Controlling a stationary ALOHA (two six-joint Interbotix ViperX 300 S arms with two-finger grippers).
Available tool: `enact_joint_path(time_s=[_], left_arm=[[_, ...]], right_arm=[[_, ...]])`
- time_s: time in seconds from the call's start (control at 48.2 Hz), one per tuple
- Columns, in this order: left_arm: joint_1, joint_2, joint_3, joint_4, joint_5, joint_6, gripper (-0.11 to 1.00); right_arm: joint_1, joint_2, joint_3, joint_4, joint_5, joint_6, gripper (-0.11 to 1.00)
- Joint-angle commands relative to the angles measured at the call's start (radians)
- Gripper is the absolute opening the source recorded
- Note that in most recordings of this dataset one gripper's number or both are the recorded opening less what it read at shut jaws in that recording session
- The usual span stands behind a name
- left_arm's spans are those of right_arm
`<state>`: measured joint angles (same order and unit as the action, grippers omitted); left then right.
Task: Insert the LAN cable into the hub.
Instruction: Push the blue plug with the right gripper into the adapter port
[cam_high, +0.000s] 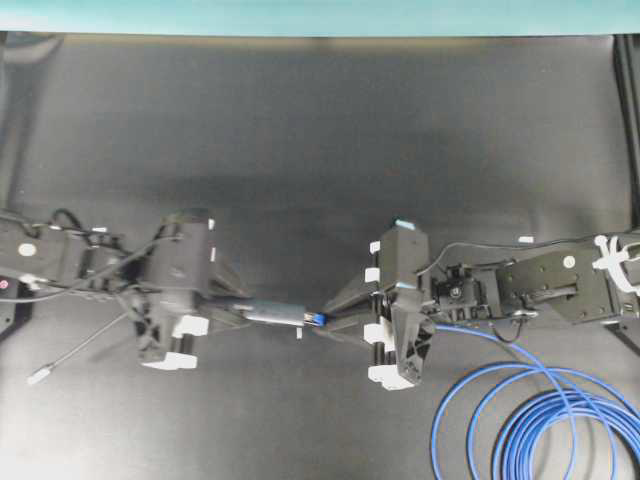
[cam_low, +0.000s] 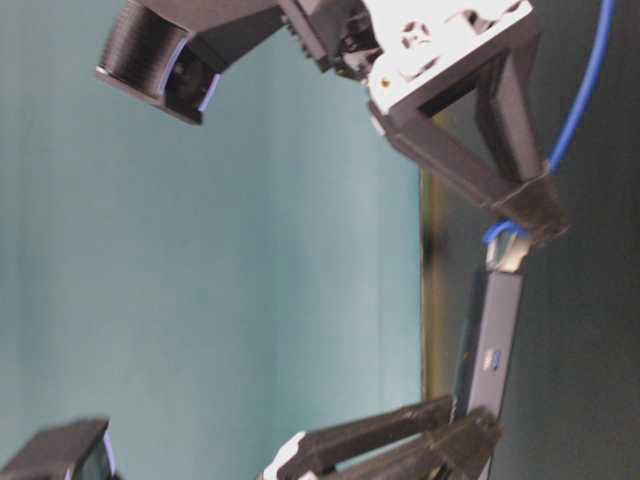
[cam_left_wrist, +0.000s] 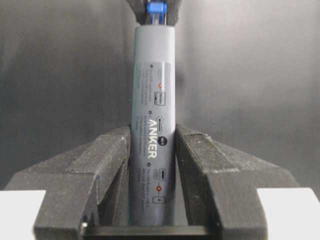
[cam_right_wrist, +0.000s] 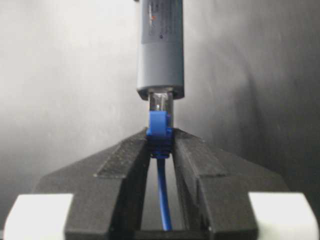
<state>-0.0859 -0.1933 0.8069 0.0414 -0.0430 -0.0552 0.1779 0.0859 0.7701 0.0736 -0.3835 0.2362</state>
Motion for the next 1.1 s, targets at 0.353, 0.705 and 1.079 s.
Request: enact_joint_path(time_s=[0.353,0.705,1.079], left_arm=[[0.005,0.041,-0.115,0.003,0.091,0.067,0.29],[0.003,0.071,-0.118,0.003,0.021,0.069,0.29],[0.003,0.075,-0.092,0.003,0.035,0.063,0.29]], right_arm=[[-0.002,-0.011,-0.048,0.000,0.011,-0.018,0.12],[-0.006,0.002,-0.083,0.000,0.008,-0.034,0.12],[-0.006,0.000,-0.078,-0.005,0.069,-0.040,0.12]])
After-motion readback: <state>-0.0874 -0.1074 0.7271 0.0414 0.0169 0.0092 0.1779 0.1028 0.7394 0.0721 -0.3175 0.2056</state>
